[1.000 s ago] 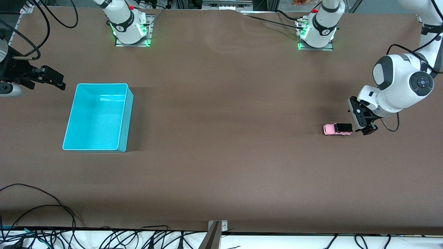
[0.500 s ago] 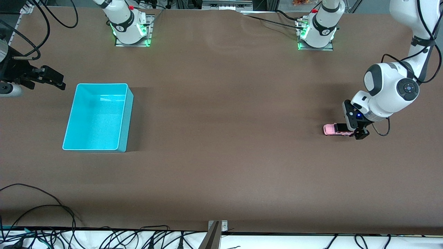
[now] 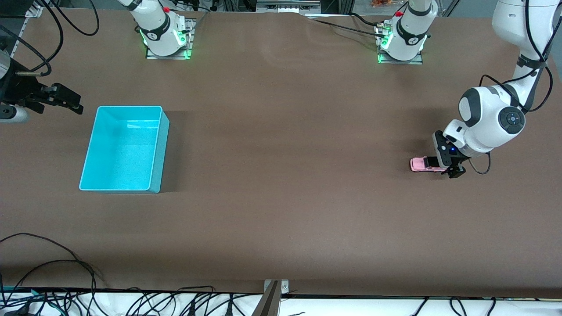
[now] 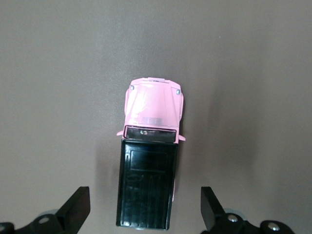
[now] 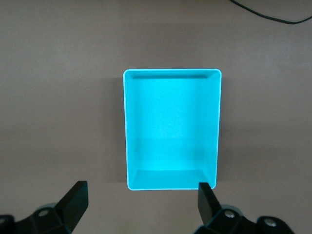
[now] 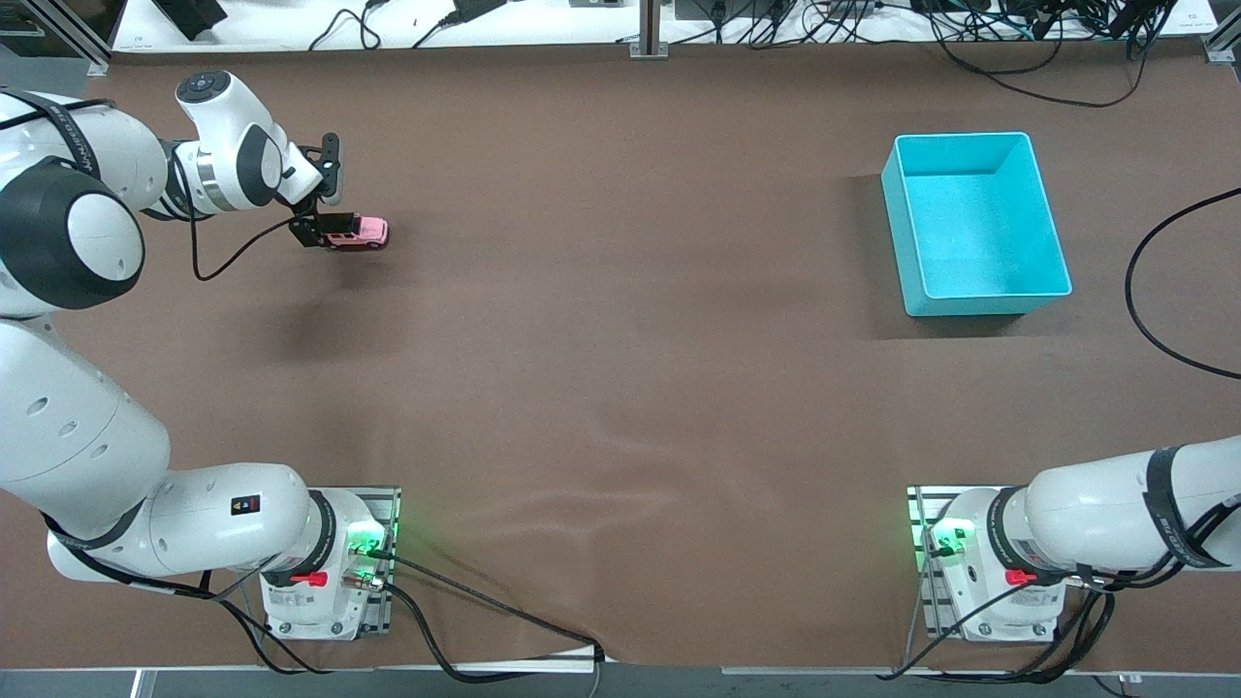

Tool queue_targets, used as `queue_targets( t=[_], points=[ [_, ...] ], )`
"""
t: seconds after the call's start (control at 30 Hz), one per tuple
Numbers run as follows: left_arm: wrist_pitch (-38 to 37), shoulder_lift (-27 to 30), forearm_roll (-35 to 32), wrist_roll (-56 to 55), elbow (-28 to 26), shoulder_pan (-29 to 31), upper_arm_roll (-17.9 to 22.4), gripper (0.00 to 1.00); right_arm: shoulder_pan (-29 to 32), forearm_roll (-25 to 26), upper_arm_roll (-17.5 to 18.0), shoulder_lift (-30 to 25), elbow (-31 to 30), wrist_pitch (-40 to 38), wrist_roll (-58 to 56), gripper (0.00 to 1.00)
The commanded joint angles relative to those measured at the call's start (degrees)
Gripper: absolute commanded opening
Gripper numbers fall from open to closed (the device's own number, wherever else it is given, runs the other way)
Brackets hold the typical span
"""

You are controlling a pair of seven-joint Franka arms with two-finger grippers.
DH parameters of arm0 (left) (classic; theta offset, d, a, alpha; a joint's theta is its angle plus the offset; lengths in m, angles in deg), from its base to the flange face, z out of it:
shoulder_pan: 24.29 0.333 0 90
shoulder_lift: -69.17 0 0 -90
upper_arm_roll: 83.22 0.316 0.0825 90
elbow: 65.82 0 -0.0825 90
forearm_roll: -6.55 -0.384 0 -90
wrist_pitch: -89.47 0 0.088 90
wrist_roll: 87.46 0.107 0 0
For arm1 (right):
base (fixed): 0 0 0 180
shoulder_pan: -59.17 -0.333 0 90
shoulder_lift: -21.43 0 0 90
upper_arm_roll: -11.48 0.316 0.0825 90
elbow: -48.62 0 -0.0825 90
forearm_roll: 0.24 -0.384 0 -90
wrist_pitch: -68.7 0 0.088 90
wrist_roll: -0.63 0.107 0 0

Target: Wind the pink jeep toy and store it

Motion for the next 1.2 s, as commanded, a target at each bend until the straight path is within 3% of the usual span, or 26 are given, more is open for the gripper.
queue_targets(
  t=[0.0, 0.2, 0.27, 0.37, 0.5, 0.77, 1.17],
  points=[
    [0.54, -1.8, 3.96, 1.95, 1.15, 0.27, -1.35, 1.0, 0.45, 0.3, 0.37, 0.56, 1.32, -0.39, 0.41, 1.0],
    [0.81, -2.42, 4.49, 2.39, 1.06, 0.53, -1.97, 1.0, 0.45, 0.21, 0.37, 0.56, 1.32, -0.39, 0.41, 1.0],
    [0.81, -2.42, 4.49, 2.83, 1.06, 0.53, -2.06, 0.93, 0.45, 0.21, 0.37, 0.48, 1.32, -0.39, 0.41, 1.0],
    [0.81, -2.42, 4.49, 3.35, 1.06, 0.44, -2.06, 0.55, 0.45, 0.21, 0.37, 0.48, 1.32, -0.39, 0.41, 1.0],
    [0.81, -2.42, 4.49, 3.53, 1.06, 0.27, -2.06, 0.25, 0.45, 0.21, 0.37, 0.56, 1.32, -0.39, 0.41, 1.0],
    [0.63, -2.42, 4.49, 4.93, 1.15, 0.44, -3.11, 0.08, 0.45, 0.21, 0.37, 0.57, 1.32, -0.39, 0.41, 1.0],
    [0.72, -2.77, 4.58, 11.79, 2.12, 0.09, -3.2, 0.08, 0.45, 0.21, 0.37, 0.57, 1.32, -0.3, 0.41, 1.0]
  ],
)
